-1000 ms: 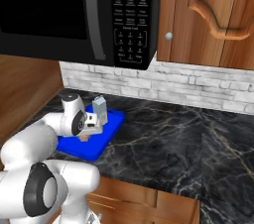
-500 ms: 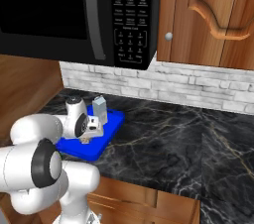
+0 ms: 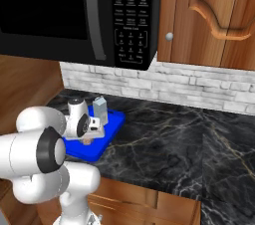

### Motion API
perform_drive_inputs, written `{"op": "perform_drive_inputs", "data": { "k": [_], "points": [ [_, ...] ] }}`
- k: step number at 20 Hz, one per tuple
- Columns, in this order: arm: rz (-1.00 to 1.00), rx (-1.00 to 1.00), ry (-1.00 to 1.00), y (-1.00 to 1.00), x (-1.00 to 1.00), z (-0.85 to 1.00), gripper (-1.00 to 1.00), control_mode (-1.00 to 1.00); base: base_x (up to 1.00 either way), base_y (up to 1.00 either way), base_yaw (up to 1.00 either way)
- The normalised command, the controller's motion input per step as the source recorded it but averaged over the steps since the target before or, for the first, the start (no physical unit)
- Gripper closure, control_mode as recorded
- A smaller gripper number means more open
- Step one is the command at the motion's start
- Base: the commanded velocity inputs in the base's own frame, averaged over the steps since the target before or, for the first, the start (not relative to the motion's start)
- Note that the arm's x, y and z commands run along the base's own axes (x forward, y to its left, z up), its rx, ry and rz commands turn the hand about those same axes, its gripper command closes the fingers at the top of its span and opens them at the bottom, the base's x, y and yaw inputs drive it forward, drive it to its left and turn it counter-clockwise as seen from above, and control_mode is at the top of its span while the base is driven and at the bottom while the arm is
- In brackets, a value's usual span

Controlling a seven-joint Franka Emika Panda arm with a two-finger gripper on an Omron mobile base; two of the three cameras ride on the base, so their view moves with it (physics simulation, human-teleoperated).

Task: Take out the milk from the fridge and place it on the tray on the counter. Then take the sugar cube near the tray and place it in the tray.

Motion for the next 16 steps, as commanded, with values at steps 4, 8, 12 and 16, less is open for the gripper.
{"op": "perform_drive_inputs", "data": {
  "k": [4, 8, 12, 16],
  "points": [
    [0.00, 0.00, 0.00, 0.00, 0.00, 0.00, -1.00, -1.00, 0.00, 0.00, 0.00],
    [0.00, 0.00, 0.00, 0.00, -0.05, 0.11, -1.00, -1.00, 0.00, 0.00, 0.00],
    [0.00, 0.00, 0.00, 0.00, -0.03, 0.18, -1.00, -1.00, 0.00, 0.00, 0.00],
    [0.00, 0.00, 0.00, 0.00, -0.08, 0.19, -1.00, -1.00, 0.00, 0.00, 0.00]
  ]
}}
